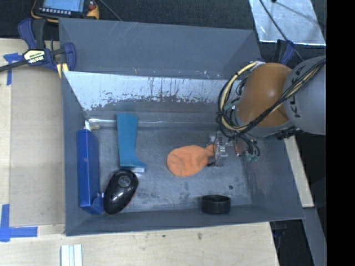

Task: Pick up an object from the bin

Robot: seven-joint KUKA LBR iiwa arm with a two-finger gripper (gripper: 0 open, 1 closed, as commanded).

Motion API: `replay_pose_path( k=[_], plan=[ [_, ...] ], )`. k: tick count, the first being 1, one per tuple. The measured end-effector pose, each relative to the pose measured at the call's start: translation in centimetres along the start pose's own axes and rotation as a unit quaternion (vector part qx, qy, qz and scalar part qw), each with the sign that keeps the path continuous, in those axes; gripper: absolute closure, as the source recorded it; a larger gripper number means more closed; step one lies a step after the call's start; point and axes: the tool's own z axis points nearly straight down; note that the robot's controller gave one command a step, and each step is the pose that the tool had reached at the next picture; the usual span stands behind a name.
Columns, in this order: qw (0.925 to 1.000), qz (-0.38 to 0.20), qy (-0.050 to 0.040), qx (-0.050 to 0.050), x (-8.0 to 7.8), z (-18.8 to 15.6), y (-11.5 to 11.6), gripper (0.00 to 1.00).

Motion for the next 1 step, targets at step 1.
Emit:
replay_pose_path(
  k=[1],
  plan=[
    [0.9998, -0.017, 0.0031, -0.001, 4.97, -20.70, 1.05, 1.00]
  ],
)
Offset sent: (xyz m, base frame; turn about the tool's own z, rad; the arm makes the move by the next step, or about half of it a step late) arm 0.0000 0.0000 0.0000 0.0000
